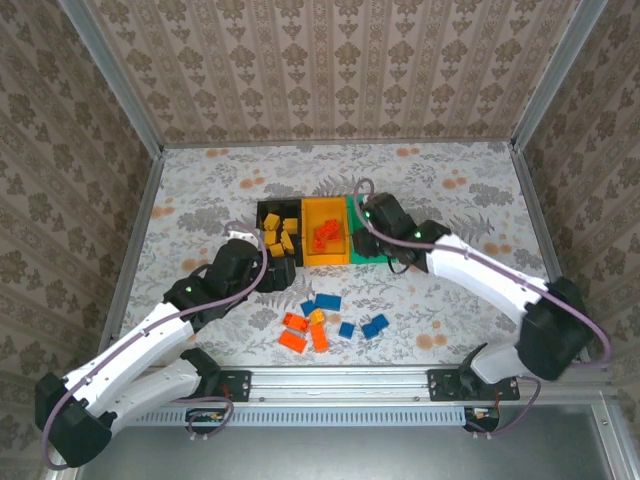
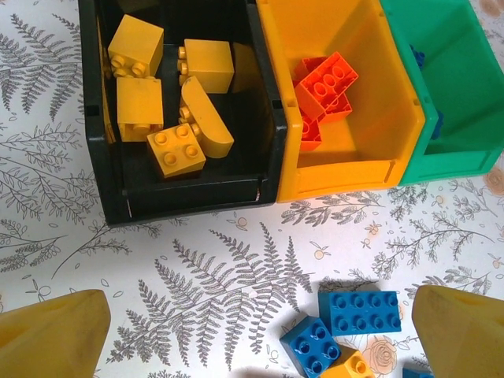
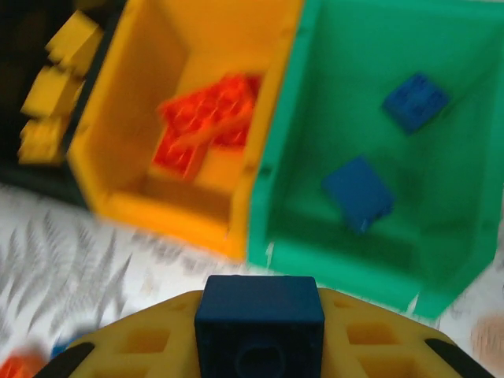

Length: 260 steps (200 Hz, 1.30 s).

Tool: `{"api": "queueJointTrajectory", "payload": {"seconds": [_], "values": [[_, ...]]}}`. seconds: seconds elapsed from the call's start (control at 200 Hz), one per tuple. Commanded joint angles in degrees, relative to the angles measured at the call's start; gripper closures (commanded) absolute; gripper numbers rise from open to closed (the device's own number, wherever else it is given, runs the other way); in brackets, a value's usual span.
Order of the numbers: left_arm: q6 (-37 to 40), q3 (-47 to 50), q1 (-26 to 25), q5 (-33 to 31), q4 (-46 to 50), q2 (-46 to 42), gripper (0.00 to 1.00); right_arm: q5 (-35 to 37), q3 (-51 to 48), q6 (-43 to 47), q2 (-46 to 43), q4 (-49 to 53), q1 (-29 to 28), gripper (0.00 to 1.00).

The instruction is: Sort the legos into containers by color

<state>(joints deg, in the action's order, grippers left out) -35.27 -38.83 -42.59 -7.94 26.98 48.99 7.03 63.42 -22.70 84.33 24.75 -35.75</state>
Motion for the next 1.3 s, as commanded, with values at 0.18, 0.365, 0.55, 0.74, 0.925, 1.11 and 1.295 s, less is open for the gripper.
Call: {"api": "queueJointTrajectory", "payload": {"seconds": [0.18, 0.365, 0.55, 0.74, 0.925, 1.11, 1.295], "values": [[-2.30, 3.22, 0.53, 1.69, -1.69, -1.27, 0.00, 0.67, 11.59, -1.09, 16.54, -2.50, 5.63, 0.59], [-2.08, 4.46, 0.30, 3.80, -2.78, -0.06, 0.00, -0.45, 12.37, -1.12, 15.10, -4.78, 5.64, 0.26], [-1.26, 4.42, -2.03, 5.97, -4.58, 4.54, 0.02, -3.51, 5.65, -2.04, 7.08, -9.07, 4.93, 0.21], [1.43, 0.81, -9.68, 4.12, -2.69, 14.43, 0.05, -5.32, -3.71, -2.78, -1.35, -11.28, 3.41, 0.20], [4.98, -4.90, -17.63, 2.73, -1.86, 24.84, 0.18, -5.44, -10.89, -4.23, -9.12, -11.92, 3.25, 0.18], [6.35, -9.21, -20.49, 3.05, 0.01, 32.49, 0.29, -3.96, -14.55, -4.42, -14.44, -11.07, 3.31, 0.17], [6.08, -10.30, -22.01, 3.77, 2.05, 35.60, 0.39, -2.61, -15.65, -3.88, -17.09, -9.82, 3.36, 0.16]]}}
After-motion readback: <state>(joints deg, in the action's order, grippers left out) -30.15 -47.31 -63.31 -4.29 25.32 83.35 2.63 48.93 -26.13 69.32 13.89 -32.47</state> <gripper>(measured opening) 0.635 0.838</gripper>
